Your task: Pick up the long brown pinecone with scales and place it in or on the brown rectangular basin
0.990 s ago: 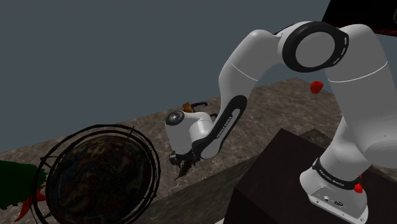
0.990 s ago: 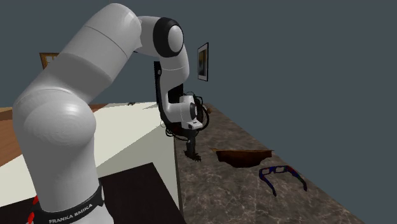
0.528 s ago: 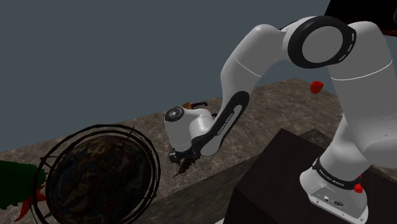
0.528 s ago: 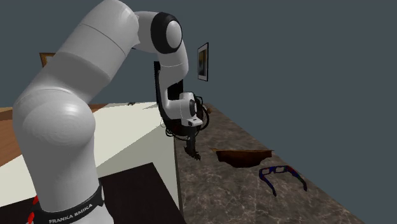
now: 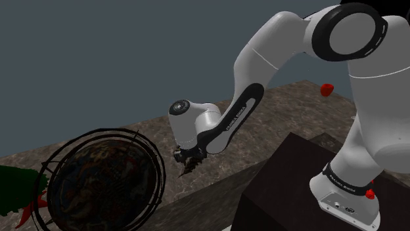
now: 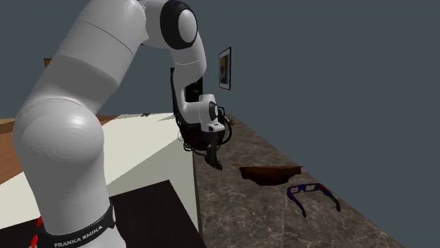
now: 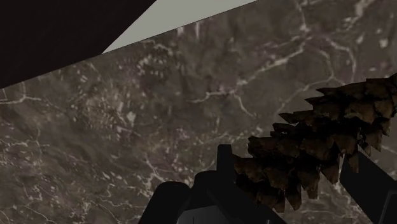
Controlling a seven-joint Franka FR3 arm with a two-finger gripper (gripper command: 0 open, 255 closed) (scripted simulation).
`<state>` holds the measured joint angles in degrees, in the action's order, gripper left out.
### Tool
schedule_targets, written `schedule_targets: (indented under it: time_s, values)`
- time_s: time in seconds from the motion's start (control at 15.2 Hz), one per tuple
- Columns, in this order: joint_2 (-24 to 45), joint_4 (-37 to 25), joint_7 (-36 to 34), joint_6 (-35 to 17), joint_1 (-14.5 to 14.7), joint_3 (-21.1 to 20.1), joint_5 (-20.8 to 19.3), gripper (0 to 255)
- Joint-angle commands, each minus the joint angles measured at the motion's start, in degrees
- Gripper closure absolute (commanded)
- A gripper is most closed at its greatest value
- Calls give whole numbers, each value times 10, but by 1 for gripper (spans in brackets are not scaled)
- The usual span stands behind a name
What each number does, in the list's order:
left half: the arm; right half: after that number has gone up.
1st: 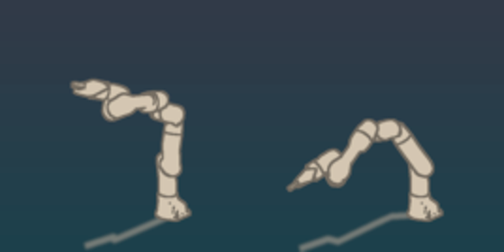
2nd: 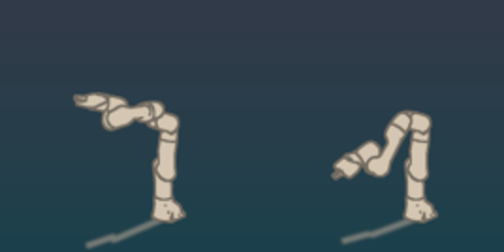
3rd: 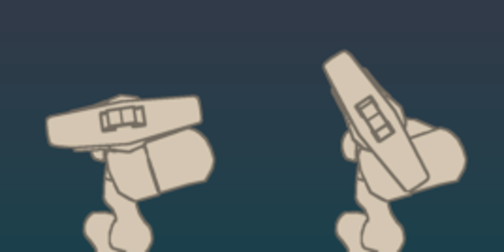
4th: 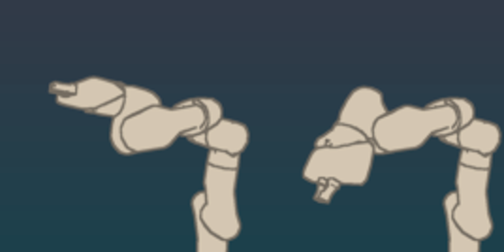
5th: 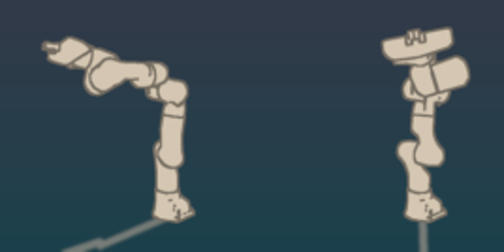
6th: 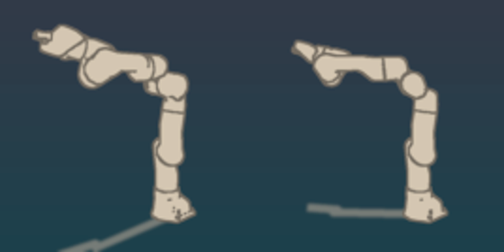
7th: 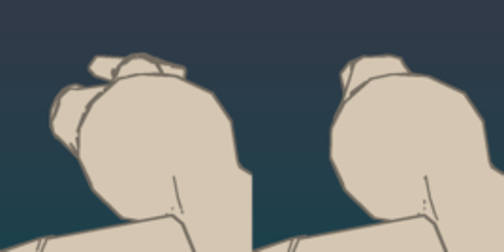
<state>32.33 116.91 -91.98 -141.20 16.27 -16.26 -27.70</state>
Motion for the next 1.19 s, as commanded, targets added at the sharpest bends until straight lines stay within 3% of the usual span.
schedule_targets:
  time_s: [0.0,1.12]
  values:
    - [-15,3,5,11,-3,-6,8,255]
    - [-118,9,58,100,-30,-44,72,255]
